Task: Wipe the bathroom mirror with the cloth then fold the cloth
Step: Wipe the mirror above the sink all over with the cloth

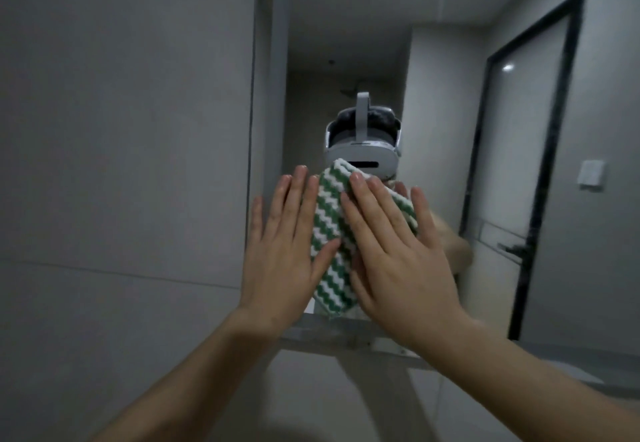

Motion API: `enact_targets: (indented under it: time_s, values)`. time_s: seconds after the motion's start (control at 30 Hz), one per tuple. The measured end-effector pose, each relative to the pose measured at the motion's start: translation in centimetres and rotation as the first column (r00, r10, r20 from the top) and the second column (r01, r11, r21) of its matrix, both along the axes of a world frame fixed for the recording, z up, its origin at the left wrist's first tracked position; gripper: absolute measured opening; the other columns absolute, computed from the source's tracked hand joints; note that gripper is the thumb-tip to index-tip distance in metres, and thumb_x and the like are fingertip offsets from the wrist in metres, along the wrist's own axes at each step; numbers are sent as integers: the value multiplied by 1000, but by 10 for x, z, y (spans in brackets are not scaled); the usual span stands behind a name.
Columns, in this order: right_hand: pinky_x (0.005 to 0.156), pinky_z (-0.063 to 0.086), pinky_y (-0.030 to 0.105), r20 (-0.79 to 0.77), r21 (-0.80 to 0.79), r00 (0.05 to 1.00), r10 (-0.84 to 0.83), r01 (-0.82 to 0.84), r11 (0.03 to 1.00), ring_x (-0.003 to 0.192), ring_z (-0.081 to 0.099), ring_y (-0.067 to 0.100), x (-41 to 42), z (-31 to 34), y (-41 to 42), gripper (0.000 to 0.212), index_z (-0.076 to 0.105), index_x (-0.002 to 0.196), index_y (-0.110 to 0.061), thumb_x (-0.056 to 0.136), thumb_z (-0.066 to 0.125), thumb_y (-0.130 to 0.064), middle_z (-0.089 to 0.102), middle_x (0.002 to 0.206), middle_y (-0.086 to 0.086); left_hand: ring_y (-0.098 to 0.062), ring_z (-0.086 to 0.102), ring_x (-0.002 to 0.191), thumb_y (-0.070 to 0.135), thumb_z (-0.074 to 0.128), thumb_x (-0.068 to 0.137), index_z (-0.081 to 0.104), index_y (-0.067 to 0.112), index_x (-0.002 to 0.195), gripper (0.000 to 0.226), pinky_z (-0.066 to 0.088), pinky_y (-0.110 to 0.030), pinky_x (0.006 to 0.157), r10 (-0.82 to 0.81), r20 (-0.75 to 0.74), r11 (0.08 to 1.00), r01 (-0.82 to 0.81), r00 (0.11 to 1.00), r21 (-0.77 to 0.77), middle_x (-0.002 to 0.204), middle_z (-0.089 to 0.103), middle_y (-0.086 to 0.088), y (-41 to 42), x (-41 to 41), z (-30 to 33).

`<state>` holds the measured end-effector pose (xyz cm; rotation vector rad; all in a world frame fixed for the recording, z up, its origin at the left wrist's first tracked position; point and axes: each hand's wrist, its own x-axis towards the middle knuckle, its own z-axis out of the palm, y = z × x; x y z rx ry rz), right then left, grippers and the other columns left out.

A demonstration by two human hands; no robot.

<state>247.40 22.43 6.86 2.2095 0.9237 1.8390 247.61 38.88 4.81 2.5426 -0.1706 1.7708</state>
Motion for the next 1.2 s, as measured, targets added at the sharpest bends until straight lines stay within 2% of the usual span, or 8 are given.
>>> enact_targets:
  time_s: [0.1, 0.17, 0.23, 0.3, 0.4, 0.57, 1.03, 1.2]
  values:
    - [114, 17, 50, 66, 13, 997, 46, -47, 999, 142, 25, 23, -6, -5, 23, 55, 37, 144, -9, 92, 39, -25, 28, 153, 8, -19, -3, 145, 43, 16, 99, -5, 14, 150, 63, 6, -45, 116, 88, 0, 996, -88, 996, 9, 158, -4, -2, 0, 3, -3]
    - [115, 18, 49, 76, 23, 995, 64, -66, 998, 142, 24, 22, 0, -10, 34, 54, 36, 144, -10, 93, 44, -25, 28, 153, 7, -20, -4, 145, 34, 31, 95, -8, 13, 149, 70, 10, -48, 116, 131, -11, 991, -130, 991, 35, 157, -6, -2, 1, 3, -4]
    - [115, 18, 48, 77, 32, 996, 52, -55, 998, 143, 23, 20, 11, -13, 36, 53, 34, 146, -13, 96, 42, -30, 27, 153, 6, -21, -3, 145, 30, 35, 93, -6, 12, 149, 72, 12, -49, 116, 128, -17, 990, -127, 992, 53, 158, -5, -2, 1, 0, -3]
    - [115, 19, 48, 93, 18, 995, 41, -43, 999, 142, 23, 18, 21, -12, 31, 53, 33, 146, -16, 99, 38, -39, 27, 153, 5, -20, -2, 145, 34, 31, 92, -2, 14, 150, 70, 11, -48, 116, 78, -32, 995, -76, 996, 60, 158, -2, -2, 4, -2, -1]
    - [116, 17, 48, 112, -33, 993, 42, -38, 999, 143, 23, 18, 29, -11, 25, 59, 33, 146, -17, 98, 33, -52, 27, 153, 6, -17, -2, 146, 52, 24, 93, 0, 17, 150, 71, 6, -45, 117, -9, -58, 995, 15, 998, 99, 158, -1, -2, 16, -7, 1]
    - [116, 15, 49, 109, -64, 994, 15, -8, 998, 144, 19, 21, 30, -11, 25, 65, 30, 148, -21, 96, 29, -60, 23, 155, 8, -18, -1, 145, 63, 20, 92, -1, 18, 150, 77, 2, -45, 116, 26, -61, 994, -19, 998, 107, 158, 0, -4, 27, -9, -4]
    - [115, 16, 51, 193, -251, 981, -35, 83, 964, 143, 21, 24, 35, 20, -46, 65, 28, 148, -25, 94, 35, -60, 23, 155, 9, -20, 5, 145, 53, 13, 98, 15, 12, 150, 66, 1, -43, 117, 76, 12, 995, -77, 997, 68, 157, 8, -7, 4, -8, -14]
    - [115, 14, 53, 142, -190, 985, -100, 127, 974, 143, 21, 25, 28, 14, -72, 63, 28, 148, -23, 95, 36, -55, 22, 155, 9, -21, 6, 145, 48, 13, 99, 16, 10, 150, 64, 0, -43, 117, 63, 41, 995, -66, 997, 76, 157, 10, -8, -21, -10, -5]
